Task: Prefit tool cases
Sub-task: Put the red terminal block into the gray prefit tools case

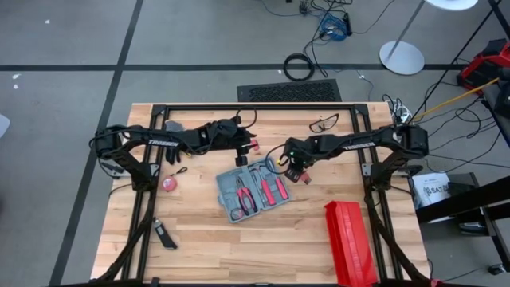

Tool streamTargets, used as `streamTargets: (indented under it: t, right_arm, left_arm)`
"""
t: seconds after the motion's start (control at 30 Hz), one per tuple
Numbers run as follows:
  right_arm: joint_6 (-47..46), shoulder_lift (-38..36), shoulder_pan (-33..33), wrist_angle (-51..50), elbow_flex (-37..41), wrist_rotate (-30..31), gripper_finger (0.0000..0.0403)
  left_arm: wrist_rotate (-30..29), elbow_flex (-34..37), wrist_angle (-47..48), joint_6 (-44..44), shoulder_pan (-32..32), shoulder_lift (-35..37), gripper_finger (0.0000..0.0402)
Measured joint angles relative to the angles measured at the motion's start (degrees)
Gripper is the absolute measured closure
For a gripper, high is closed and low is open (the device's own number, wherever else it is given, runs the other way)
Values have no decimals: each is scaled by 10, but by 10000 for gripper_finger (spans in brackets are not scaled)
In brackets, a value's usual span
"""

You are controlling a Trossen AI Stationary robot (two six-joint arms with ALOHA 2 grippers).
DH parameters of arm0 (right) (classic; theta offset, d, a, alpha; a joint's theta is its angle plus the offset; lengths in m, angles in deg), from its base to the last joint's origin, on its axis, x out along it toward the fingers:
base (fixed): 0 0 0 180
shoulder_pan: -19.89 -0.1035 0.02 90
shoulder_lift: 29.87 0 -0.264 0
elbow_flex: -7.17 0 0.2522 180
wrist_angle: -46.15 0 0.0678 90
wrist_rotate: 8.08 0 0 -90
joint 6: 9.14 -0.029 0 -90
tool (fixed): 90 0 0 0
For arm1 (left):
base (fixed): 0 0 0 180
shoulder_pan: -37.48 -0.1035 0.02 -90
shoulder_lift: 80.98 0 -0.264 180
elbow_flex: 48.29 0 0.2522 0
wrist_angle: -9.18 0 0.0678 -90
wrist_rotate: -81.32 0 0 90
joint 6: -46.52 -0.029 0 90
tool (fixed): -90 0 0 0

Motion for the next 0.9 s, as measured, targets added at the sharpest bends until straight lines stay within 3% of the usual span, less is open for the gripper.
streamTargets:
  t: [0.2, 0.6, 0.9]
  right_arm:
    - [-17, 12, 0, 15, 0, 0, 227]
    - [-29, 51, 0, 26, -1, -10, 226]
    - [-8, 104, 0, 28, -5, -14, 258]
  left_arm:
    - [0, 0, -1, 0, 0, 0, 244]
    - [0, 0, -1, 0, 0, 0, 244]
    - [0, 0, -5, 1, 0, 0, 244]
